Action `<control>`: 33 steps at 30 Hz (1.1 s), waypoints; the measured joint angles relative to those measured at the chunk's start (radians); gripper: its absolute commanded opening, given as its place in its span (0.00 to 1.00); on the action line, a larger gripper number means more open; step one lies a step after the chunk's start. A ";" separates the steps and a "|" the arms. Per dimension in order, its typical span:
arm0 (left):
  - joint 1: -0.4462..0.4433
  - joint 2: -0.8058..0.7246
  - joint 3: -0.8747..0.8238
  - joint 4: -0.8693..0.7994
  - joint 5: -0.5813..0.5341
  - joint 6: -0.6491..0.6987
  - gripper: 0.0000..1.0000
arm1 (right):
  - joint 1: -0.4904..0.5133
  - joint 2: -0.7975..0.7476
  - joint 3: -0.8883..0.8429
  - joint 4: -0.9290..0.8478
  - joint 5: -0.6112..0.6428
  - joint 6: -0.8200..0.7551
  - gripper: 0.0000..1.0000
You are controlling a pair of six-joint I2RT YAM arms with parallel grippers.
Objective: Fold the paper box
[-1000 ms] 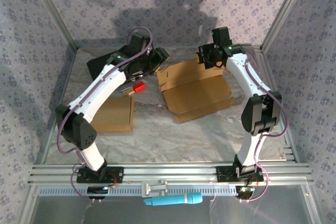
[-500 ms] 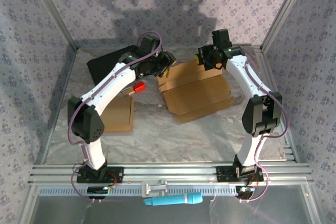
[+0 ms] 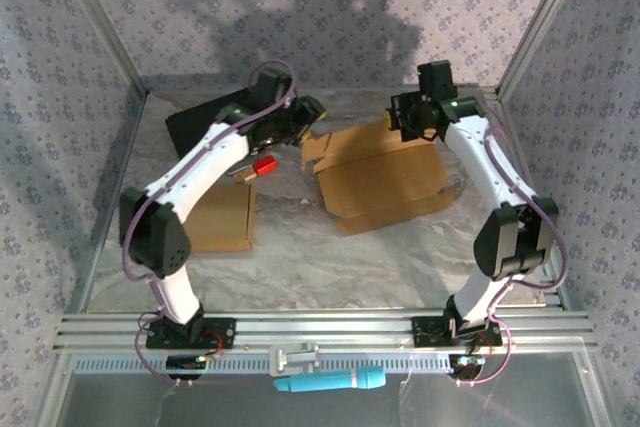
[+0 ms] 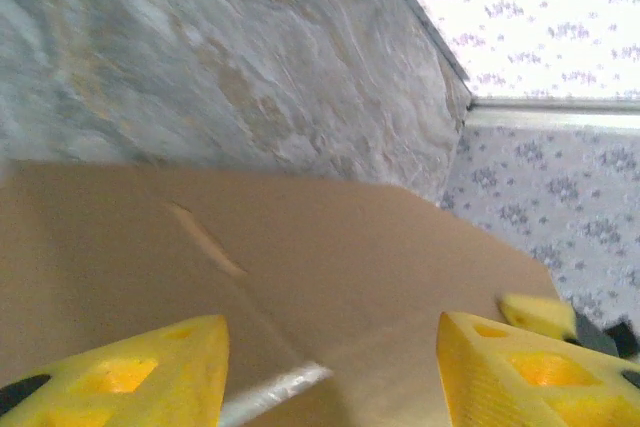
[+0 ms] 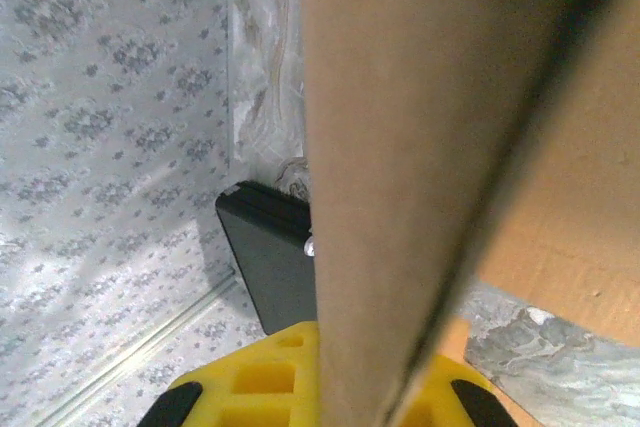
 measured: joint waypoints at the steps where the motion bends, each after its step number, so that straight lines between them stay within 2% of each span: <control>1: 0.034 -0.040 -0.054 0.015 0.002 0.000 0.52 | -0.017 -0.026 -0.003 -0.014 -0.002 0.011 0.00; 5: 0.142 -0.104 -0.207 0.103 0.024 -0.007 0.36 | -0.084 -0.123 -0.029 -0.038 -0.018 0.067 0.00; 8: 0.139 -0.055 -0.286 0.208 0.063 -0.023 0.30 | -0.127 -0.164 -0.035 -0.063 -0.044 0.120 0.00; 11: 0.104 0.031 -0.319 0.283 0.097 -0.038 0.29 | -0.157 -0.176 -0.039 -0.073 -0.072 0.168 0.00; 13: 0.084 0.077 -0.347 0.347 0.117 -0.064 0.29 | -0.174 -0.182 -0.048 -0.076 -0.087 0.198 0.00; 16: 0.055 0.112 -0.393 0.423 0.133 -0.120 0.37 | -0.209 -0.185 -0.051 -0.084 -0.104 0.237 0.00; 18: 0.036 0.111 -0.404 0.423 0.126 -0.142 0.38 | -0.233 -0.188 -0.050 -0.087 -0.109 0.250 0.00; 23: 0.000 -0.007 -0.464 0.420 0.063 -0.190 0.46 | -0.274 -0.195 -0.049 -0.089 -0.123 0.271 0.00; 26: -0.008 -0.108 -0.567 0.518 0.055 -0.330 0.48 | -0.275 -0.195 -0.050 -0.087 -0.129 0.283 0.00; 30: -0.044 -0.099 -0.582 0.605 0.029 -0.545 0.48 | -0.274 -0.195 -0.050 -0.082 -0.137 0.294 0.00; 33: -0.117 -0.091 -0.565 0.625 -0.014 -0.686 0.46 | -0.274 -0.195 -0.051 -0.079 -0.137 0.298 0.00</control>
